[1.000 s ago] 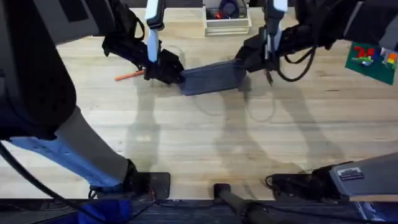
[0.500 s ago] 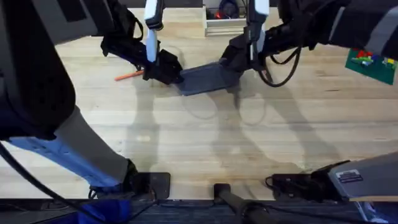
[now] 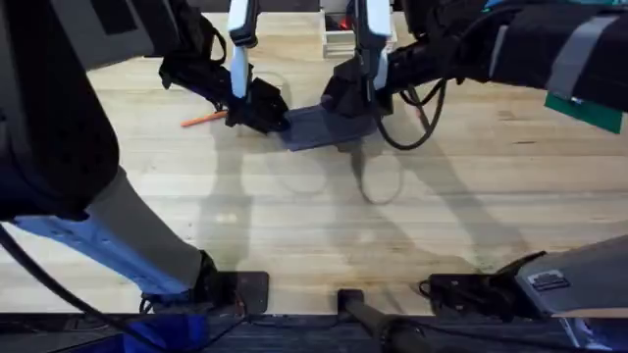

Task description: Unzip the bag, pick up the pens from the table one at a time and place them inside, then zip the bag closed.

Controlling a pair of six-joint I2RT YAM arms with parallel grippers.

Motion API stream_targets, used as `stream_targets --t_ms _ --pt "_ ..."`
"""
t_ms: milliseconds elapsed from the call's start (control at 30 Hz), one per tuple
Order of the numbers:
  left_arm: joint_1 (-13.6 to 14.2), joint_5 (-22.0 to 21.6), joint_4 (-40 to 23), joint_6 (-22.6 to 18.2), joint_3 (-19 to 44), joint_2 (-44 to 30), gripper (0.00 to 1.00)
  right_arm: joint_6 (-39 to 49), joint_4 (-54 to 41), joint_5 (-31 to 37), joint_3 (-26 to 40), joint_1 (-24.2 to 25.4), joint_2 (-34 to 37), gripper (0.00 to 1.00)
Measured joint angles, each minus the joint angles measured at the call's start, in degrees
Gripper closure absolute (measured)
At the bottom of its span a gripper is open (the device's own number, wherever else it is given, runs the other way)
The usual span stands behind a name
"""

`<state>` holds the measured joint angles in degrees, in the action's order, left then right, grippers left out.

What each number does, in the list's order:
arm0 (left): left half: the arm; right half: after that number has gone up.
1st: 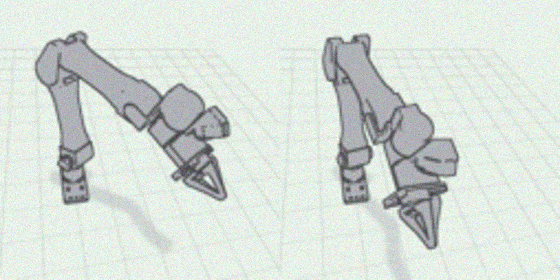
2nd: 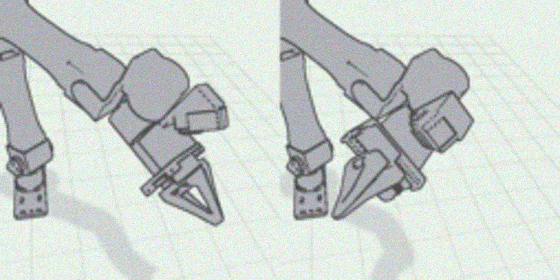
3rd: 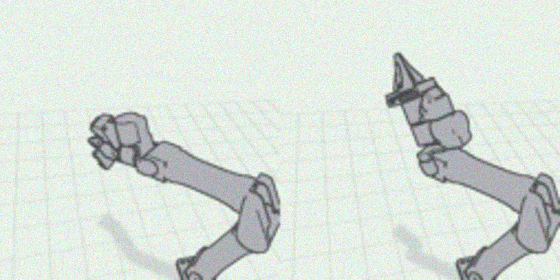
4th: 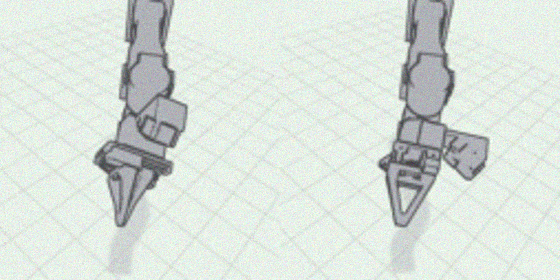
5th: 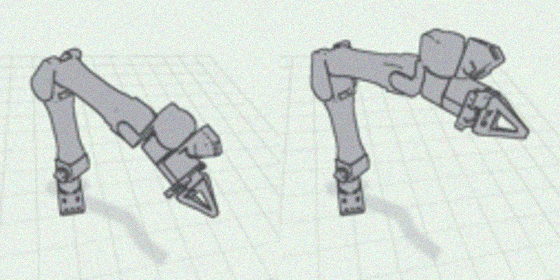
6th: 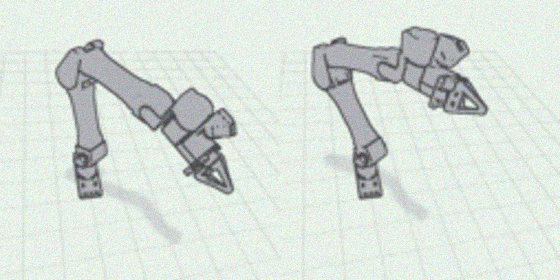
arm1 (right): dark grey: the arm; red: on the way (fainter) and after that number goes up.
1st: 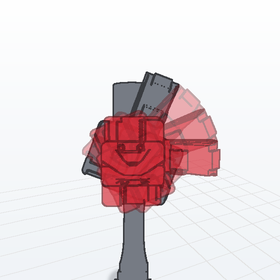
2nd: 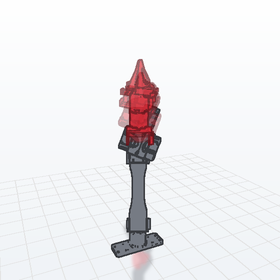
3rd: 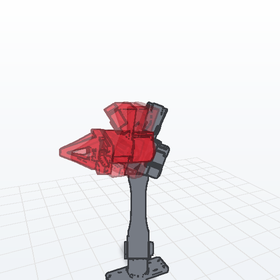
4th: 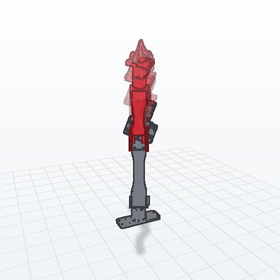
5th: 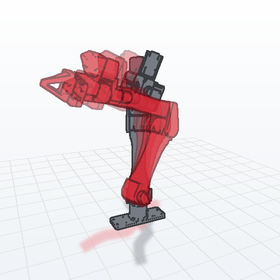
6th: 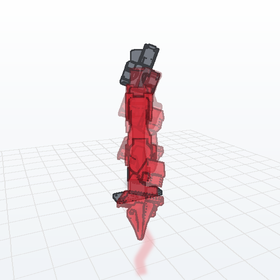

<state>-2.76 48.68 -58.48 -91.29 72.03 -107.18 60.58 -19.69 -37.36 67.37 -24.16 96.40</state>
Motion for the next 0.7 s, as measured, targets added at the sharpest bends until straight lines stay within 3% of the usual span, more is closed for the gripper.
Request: stream_targets --t_ms 700 --pt "0.1 0.0 -0.1 0.0 0.0 0.0 0.959 -1.9 4.6 -0.3 0.0 -4.5 1.9 0.969"
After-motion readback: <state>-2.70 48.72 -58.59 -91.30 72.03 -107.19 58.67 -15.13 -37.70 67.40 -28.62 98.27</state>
